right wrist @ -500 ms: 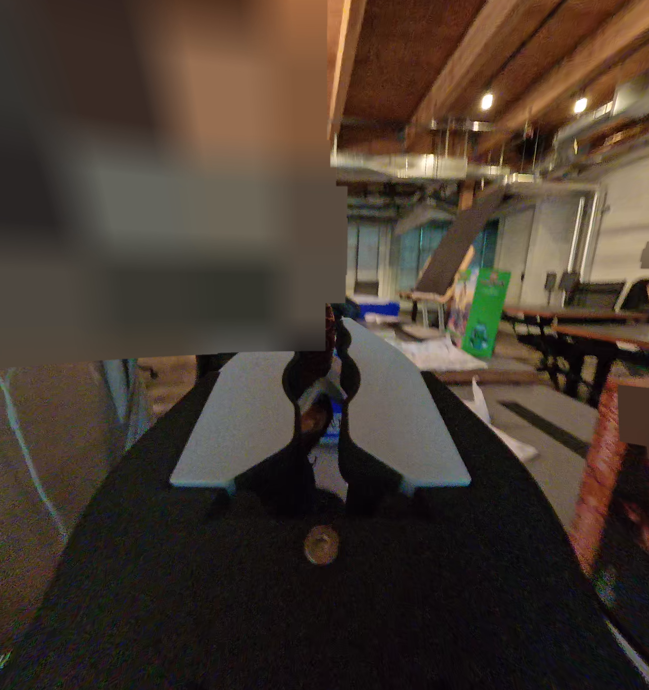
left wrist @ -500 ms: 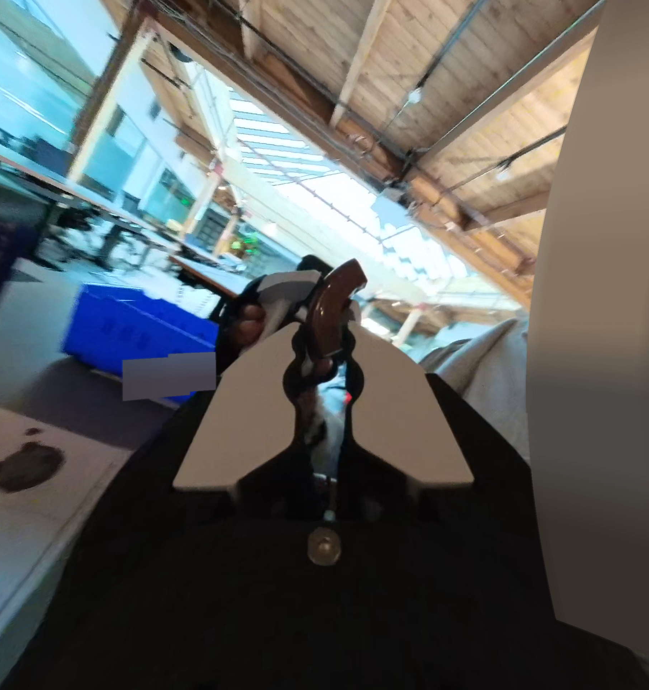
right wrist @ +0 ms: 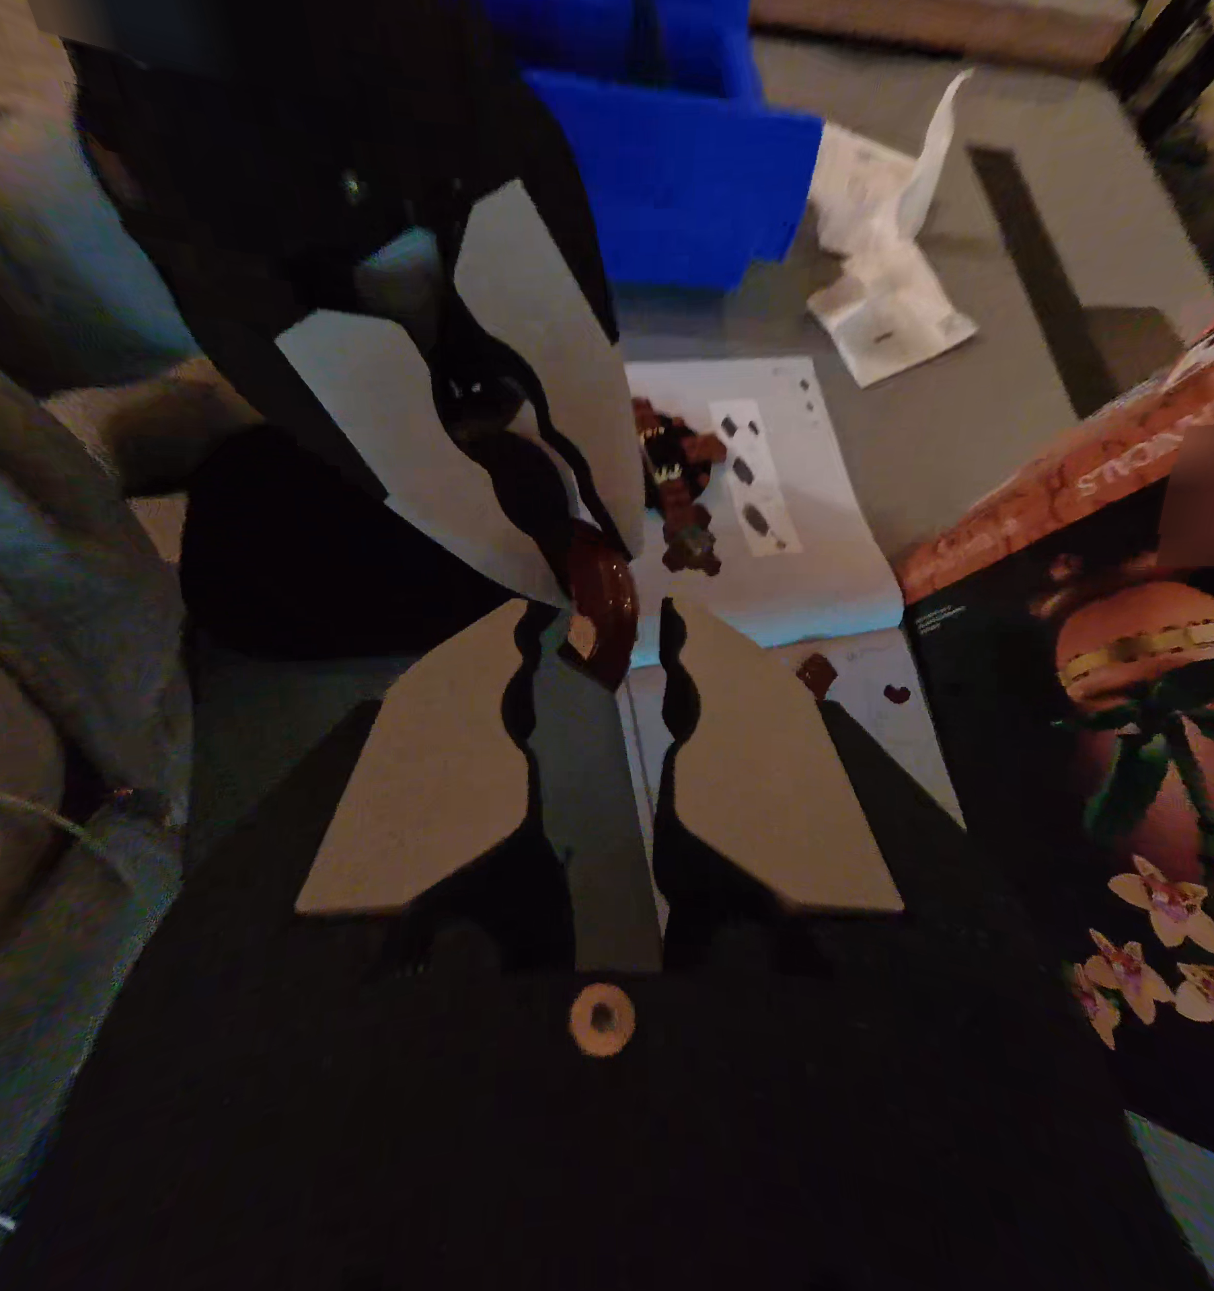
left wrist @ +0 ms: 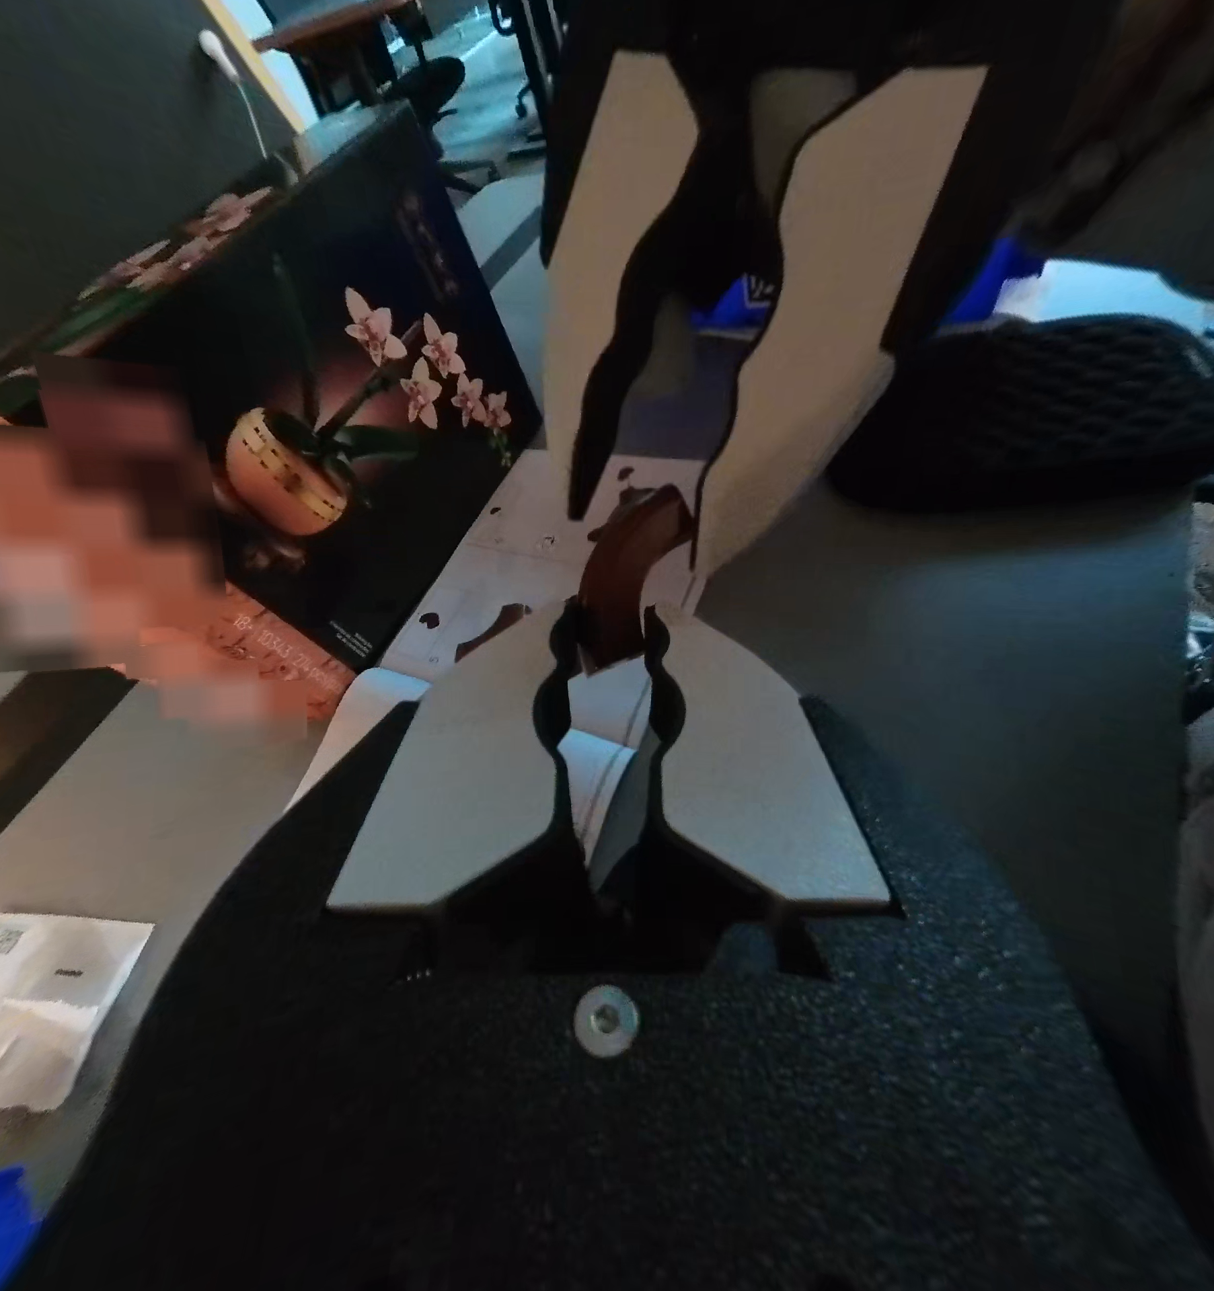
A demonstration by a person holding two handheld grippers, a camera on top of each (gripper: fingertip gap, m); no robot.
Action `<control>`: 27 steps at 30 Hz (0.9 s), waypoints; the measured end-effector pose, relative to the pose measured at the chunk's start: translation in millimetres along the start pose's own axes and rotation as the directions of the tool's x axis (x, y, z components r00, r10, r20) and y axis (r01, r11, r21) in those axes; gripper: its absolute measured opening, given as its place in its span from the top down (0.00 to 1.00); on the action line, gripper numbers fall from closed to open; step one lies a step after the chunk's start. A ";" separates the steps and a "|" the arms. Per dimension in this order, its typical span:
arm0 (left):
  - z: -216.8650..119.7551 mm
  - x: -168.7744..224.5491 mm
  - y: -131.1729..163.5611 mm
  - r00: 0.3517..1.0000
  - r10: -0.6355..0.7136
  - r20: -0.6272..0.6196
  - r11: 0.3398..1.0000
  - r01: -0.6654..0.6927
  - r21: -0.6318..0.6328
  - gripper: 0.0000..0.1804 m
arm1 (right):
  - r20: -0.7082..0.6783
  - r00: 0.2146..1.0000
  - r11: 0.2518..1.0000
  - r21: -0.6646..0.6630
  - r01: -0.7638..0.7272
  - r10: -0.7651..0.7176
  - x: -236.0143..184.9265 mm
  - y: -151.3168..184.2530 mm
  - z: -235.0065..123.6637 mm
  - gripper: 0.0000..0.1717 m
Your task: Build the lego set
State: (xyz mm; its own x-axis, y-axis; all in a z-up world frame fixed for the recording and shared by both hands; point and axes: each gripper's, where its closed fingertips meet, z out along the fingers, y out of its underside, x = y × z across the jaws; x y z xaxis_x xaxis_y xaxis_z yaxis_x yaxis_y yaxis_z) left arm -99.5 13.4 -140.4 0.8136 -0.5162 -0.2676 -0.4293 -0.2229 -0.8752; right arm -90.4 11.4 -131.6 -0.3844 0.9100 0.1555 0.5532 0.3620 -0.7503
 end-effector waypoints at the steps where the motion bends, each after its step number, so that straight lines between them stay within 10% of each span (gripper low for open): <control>1: 0.6 0.6 0.7 1.000 0.004 0.000 1.000 -0.004 -0.003 0.90 | -0.001 1.000 0.999 -0.038 0.012 -0.012 0.0 4.8 3.1 0.88; 10: -9.7 -30.8 27.9 0.972 -0.154 0.178 0.988 0.154 0.017 0.72 | -0.272 0.946 0.981 -0.028 -0.194 0.179 89.6 60.3 18.0 0.91; 18: -29.8 -33.8 48.1 0.936 -0.263 0.233 0.965 0.252 0.079 0.73 | -0.250 0.917 0.940 -0.062 -0.335 0.310 136.4 111.1 70.0 0.91; 27: -31.7 -34.3 48.5 0.930 -0.299 0.214 0.953 0.279 0.118 0.74 | -0.189 0.975 0.965 -0.213 -0.154 0.114 150.6 113.6 86.5 0.90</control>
State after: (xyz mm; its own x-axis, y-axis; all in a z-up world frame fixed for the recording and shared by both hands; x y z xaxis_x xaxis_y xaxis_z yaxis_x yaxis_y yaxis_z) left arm -160.6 -5.9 -160.8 0.9688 -0.2365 -0.0734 -0.1356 -0.2587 -0.9564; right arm -149.3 172.1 -249.0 -0.1726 0.9670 0.1874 0.7503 0.2523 -0.6111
